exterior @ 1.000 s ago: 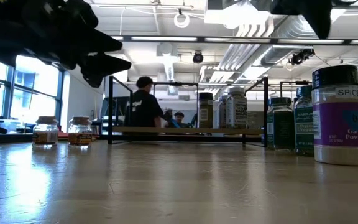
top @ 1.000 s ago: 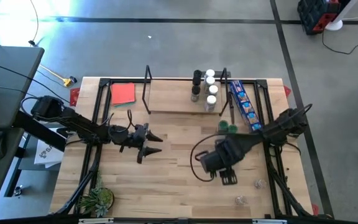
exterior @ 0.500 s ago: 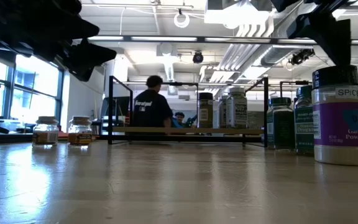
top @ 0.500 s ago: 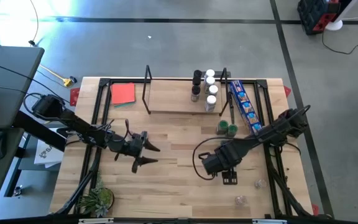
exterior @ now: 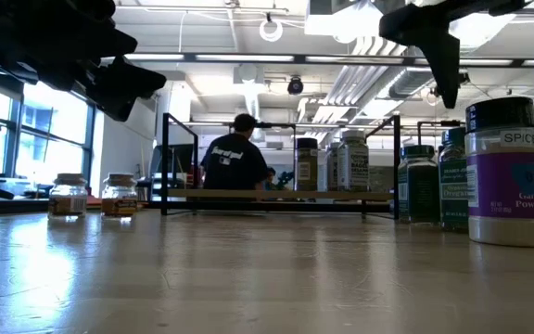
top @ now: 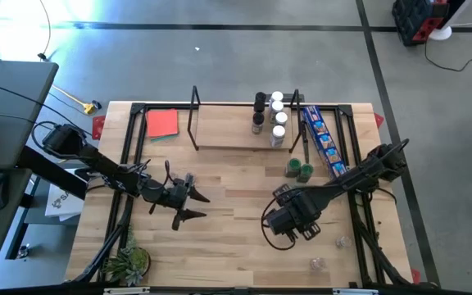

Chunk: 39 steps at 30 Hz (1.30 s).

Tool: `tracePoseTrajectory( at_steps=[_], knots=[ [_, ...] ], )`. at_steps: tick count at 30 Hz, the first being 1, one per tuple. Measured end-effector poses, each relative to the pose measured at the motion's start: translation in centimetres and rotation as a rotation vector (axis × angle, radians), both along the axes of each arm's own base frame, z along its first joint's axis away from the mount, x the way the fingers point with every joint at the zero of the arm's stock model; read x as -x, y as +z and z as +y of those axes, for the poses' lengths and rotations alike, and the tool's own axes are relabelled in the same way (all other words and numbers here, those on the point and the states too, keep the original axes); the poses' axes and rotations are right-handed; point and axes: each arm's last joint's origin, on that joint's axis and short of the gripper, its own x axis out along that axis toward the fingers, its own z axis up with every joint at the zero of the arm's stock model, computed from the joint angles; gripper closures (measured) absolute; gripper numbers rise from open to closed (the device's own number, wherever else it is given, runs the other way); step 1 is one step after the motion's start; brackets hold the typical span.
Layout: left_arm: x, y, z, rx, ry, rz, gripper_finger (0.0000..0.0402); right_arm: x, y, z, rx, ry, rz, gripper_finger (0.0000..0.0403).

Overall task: Shelf spices
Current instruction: Put the top black seasoning bottle on the shelf aligned with the other black seasoning bottles

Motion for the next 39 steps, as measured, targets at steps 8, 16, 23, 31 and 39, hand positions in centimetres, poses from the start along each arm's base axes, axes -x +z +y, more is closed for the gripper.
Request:
tracePoseTrajectory(
  at_steps=[8, 16, 23, 31, 39],
  knots=[
    [0.1, 0.0, -0.2, -0.001, -0.007, 0.001, 0.0174, 0.2, -2.1, -0.1, 0.012, -0.079, -0.008, 0.0115],
    [0.1, 0.0, -0.2, -0.004, 0.011, -0.001, 0.0174, -0.1, -2.2, -0.5, -0.044, -0.208, -0.01, 0.0216],
    [0.1, 0.0, -0.2, -0.004, 0.012, -0.001, 0.0174, -2.2, 0.3, -1.2, -0.122, -0.367, -0.127, 0.0285],
    [0.1, 0.0, -0.1, -0.003, 0.013, -0.001, 0.0174, -5.2, 4.6, -4.9, -0.179, -0.498, -0.313, 0.0335],
    [0.2, 0.0, -0.4, -0.004, -0.002, -0.001, 0.0174, -5.7, 4.5, -5.6, -0.243, -0.428, -0.289, 0.0323]
  ],
)
